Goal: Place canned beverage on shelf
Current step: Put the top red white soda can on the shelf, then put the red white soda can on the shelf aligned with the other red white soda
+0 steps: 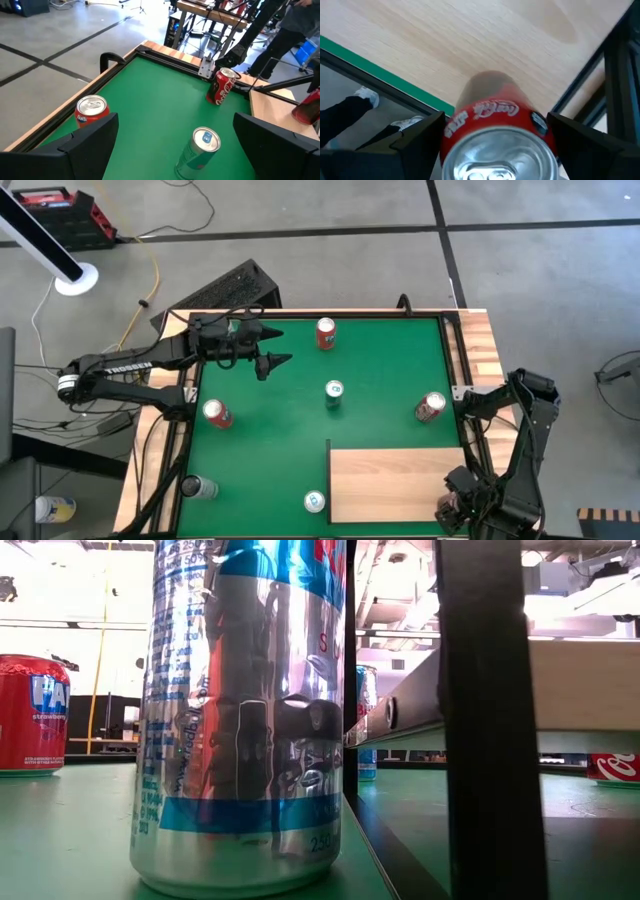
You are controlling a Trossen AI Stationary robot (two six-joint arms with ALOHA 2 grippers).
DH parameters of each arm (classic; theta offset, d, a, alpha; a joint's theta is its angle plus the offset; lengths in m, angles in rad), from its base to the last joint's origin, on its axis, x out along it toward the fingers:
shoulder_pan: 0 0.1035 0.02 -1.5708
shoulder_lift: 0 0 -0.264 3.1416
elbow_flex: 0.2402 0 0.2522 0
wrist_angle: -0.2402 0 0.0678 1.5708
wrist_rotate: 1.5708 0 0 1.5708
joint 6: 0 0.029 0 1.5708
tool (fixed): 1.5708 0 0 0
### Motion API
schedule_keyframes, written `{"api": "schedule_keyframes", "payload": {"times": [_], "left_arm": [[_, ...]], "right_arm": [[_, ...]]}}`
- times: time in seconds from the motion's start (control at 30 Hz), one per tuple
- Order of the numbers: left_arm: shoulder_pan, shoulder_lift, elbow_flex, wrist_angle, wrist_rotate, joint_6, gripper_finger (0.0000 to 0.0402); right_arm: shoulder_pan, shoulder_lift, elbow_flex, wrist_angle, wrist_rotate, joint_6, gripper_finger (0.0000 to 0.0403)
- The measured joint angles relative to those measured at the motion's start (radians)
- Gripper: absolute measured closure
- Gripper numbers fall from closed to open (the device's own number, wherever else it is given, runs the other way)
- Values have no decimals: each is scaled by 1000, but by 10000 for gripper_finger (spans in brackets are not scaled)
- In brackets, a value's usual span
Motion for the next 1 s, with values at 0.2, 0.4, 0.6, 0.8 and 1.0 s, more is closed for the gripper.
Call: {"api": "schedule_keyframes", "payload": {"times": [0.2, 0.4, 0.6, 0.8, 1.0], "left_arm": [[0, 0, 0, 0, 2, 0, 22], [0, 0, 0, 0, 2, 0, 22], [0, 0, 0, -8, 2, 1, 22], [0, 0, 0, -12, 2, 1, 22], [0, 0, 0, -16, 4, 1, 22]], "right_arm": [[-3, -7, 1, 0, -6, 2, 30], [-18, -47, 2, -17, -8, 2, 30], [-51, -101, 2, -121, -7, -4, 30], [-154, -180, 2, -226, 101, -83, 30], [-379, -273, -2, -216, 303, -336, 30]]}}
